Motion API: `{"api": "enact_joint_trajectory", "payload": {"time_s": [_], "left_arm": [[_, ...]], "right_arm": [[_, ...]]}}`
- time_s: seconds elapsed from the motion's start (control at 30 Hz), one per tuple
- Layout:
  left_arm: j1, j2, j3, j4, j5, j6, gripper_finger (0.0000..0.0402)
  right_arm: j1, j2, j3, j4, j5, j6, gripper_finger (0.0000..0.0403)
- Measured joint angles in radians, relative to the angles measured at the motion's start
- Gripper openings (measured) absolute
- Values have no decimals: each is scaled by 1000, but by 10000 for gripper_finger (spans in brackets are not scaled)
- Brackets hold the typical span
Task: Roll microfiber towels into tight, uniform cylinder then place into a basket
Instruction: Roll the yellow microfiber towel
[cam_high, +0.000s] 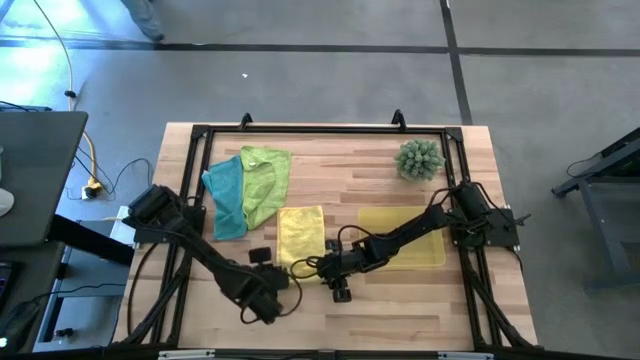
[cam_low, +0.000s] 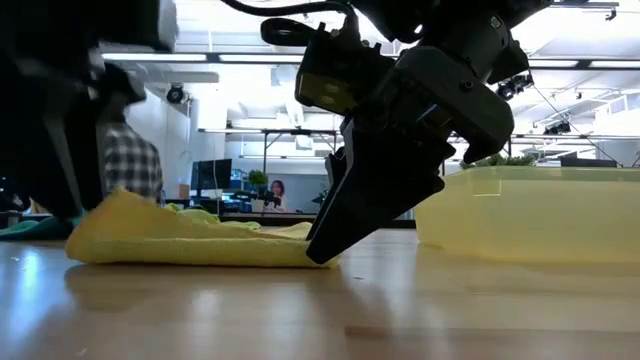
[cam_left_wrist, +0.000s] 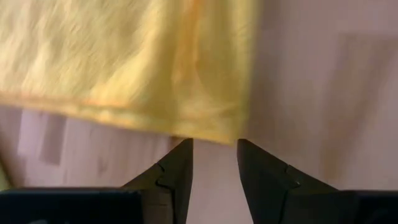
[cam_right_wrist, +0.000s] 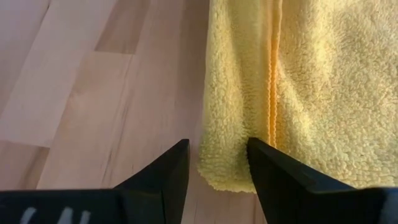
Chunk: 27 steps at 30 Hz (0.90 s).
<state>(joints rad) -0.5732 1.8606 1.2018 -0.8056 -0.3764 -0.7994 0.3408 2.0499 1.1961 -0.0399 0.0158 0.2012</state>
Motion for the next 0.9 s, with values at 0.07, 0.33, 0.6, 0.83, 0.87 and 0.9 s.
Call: {"api": "enact_joint_trajectory", "payload": {"time_s": [0.07, 0.33, 0.6, 0.83, 0.87, 0.9], "left_arm": [[-9, 0, 16, 26, -12, 37, 113], [-14, 0, 16, 119, -87, 181, 123], [14, 0, -16, 165, -57, 261, 175], [53, 0, -87, 184, -11, 245, 189], [57, 0, -97, 189, -4, 235, 188], [60, 0, -107, 199, 0, 231, 185]], "right_arm": [[0, 0, 0, 0, 0, 0, 156], [0, 0, 0, 0, 0, 7, 156], [0, 0, 0, 0, 0, 7, 156], [0, 0, 0, 0, 0, 8, 156], [0, 0, 0, 0, 0, 7, 156], [0, 0, 0, 0, 0, 7, 156]]}}
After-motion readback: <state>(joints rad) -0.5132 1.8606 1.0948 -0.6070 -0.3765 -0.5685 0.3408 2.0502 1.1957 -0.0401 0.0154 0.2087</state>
